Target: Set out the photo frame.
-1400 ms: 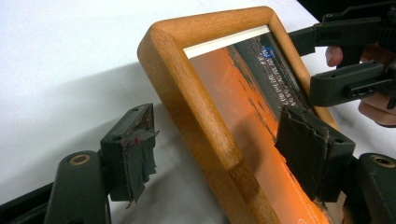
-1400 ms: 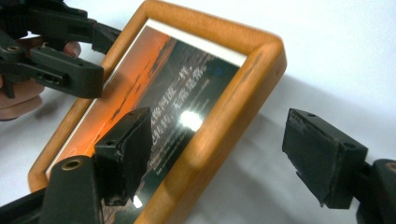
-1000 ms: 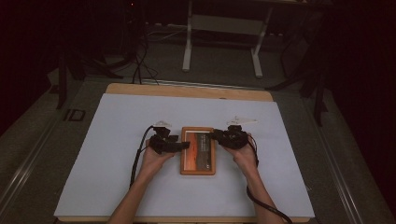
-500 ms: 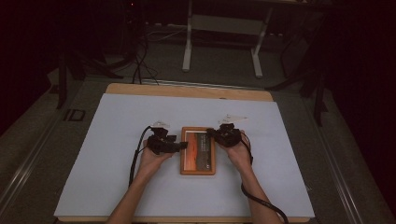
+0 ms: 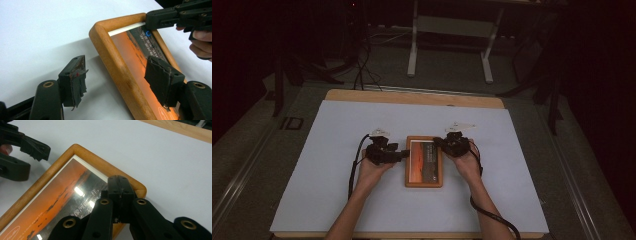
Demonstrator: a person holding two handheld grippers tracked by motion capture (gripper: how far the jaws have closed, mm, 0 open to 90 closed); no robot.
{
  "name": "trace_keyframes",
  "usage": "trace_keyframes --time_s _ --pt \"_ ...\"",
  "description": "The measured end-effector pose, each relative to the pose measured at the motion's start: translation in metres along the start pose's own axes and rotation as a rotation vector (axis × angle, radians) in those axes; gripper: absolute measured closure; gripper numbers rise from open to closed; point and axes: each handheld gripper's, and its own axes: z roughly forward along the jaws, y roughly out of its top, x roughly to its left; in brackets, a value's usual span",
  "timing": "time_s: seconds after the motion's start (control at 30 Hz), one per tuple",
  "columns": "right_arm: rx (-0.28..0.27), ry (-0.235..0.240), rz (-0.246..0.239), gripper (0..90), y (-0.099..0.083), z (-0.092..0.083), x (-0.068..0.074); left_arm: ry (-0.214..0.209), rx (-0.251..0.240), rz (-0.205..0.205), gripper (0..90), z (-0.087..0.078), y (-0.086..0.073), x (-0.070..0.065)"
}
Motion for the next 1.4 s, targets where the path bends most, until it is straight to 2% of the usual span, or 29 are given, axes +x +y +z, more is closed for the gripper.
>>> trace_keyframes --time_s 0.43,0.57,0.93,1.13,1.4 --pt "0.007 -0.01 0.0 90.0 -0.001 0.0 -0.003 0.017 -0.027 0.008 37.8 -0.013 0.003 -0.005" --pt "0.012 -0.015 0.004 90.0 -0.002 0.0 -0.005 0.028 -0.022 0.025 39.4 -0.015 0.003 -0.009" --pt "0.023 -0.028 0.013 90.0 -0.005 0.0 -0.009 -0.001 -0.026 0.05 44.6 -0.021 0.005 -0.022" --pt "0.038 -0.044 0.017 90.0 -0.007 0.0 -0.013 0.009 -0.021 0.054 44.8 -0.024 0.005 -0.024" --pt "0.068 -0.064 0.024 90.0 -0.012 0.003 -0.017 -0.006 0.004 0.063 42.3 -0.023 0.003 -0.032"
